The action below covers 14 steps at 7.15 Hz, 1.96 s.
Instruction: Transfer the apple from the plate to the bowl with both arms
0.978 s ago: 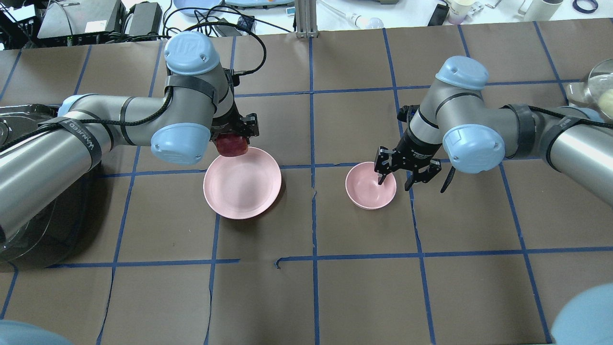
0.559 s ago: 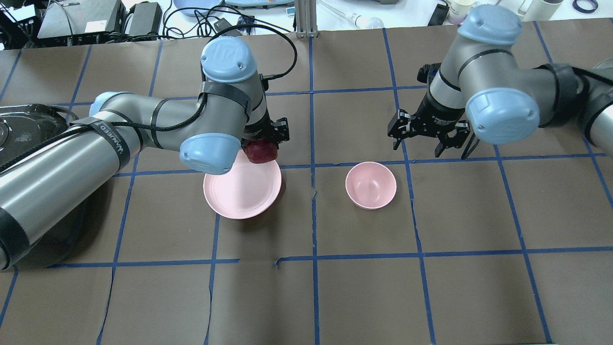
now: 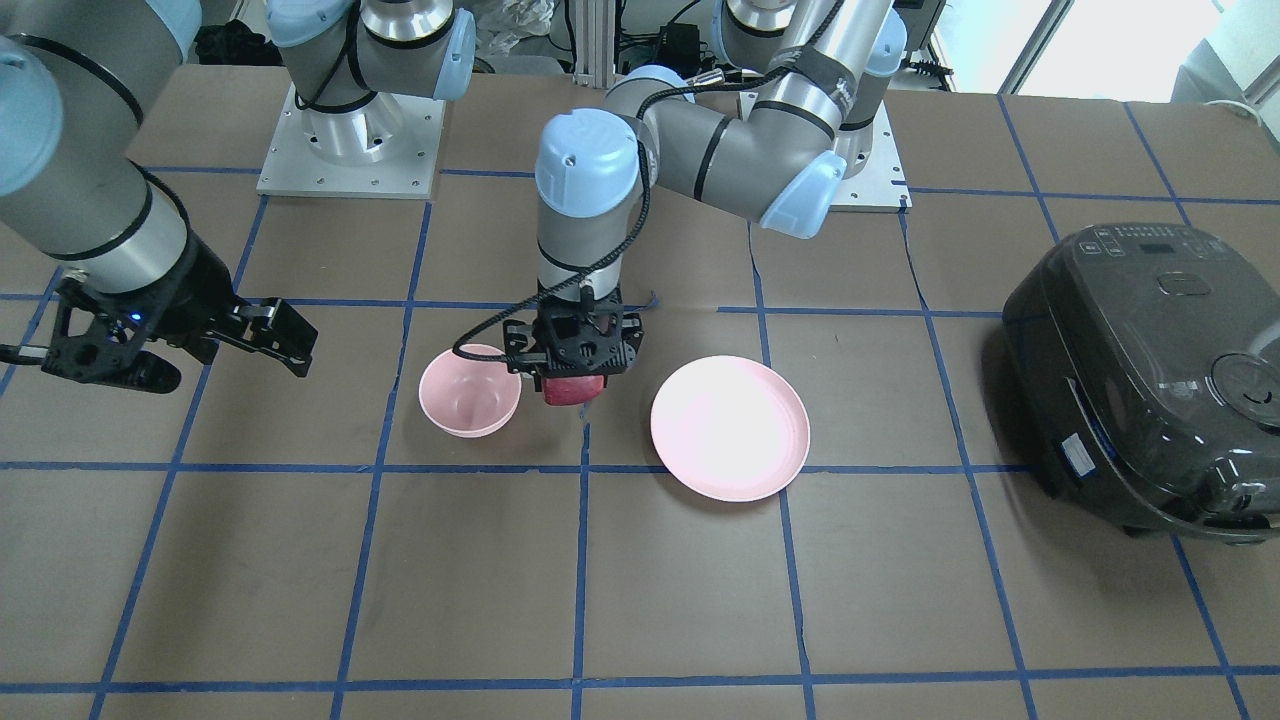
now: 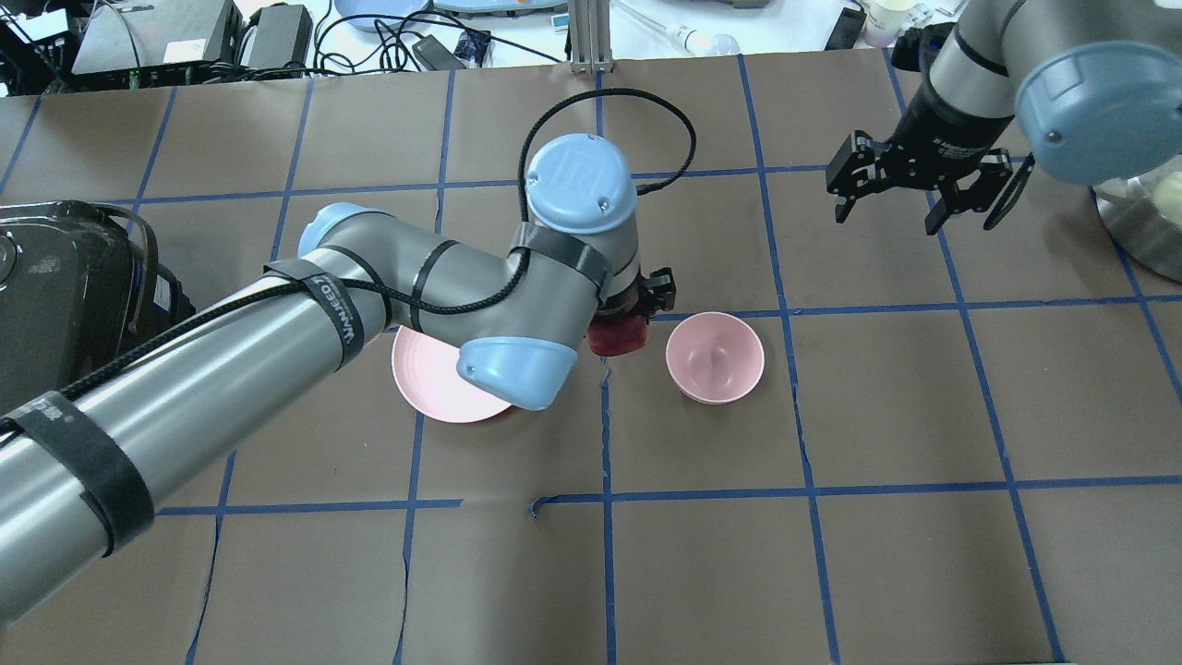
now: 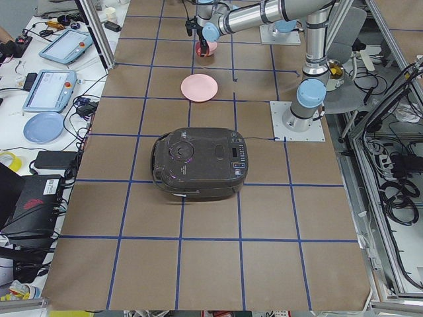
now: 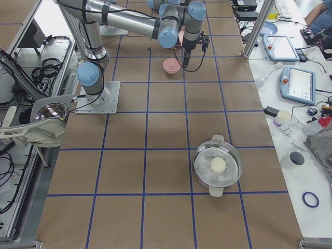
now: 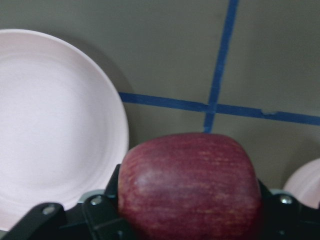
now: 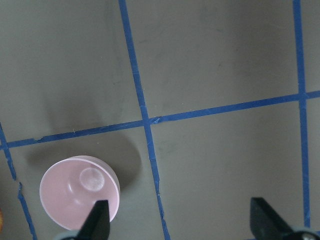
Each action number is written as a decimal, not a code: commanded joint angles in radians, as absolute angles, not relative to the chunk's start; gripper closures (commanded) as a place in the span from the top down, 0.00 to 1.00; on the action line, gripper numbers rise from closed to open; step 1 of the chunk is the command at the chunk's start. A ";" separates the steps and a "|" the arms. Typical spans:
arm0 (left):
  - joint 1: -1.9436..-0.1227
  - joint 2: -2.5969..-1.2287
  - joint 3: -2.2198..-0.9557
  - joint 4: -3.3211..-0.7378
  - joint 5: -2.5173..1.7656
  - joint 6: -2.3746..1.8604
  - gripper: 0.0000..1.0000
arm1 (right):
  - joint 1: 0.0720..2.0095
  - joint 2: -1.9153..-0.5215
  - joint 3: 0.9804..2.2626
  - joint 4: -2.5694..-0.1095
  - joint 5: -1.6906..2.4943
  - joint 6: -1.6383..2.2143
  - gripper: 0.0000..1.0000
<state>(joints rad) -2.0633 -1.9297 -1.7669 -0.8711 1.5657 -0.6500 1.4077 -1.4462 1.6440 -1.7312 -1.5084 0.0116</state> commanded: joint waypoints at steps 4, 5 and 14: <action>-2.207 -2.055 -1.691 -0.732 1.566 -0.822 0.03 | 1.338 -1.451 1.629 -1.738 -1.532 -0.005 1.00; -2.217 -2.074 -1.665 -0.735 1.568 -0.819 0.03 | 1.336 -1.453 1.628 -1.736 -1.532 -0.005 1.00; -2.209 -2.103 -1.660 -0.741 1.621 -0.723 0.25 | 1.336 -1.453 1.623 -1.770 -1.525 0.015 1.00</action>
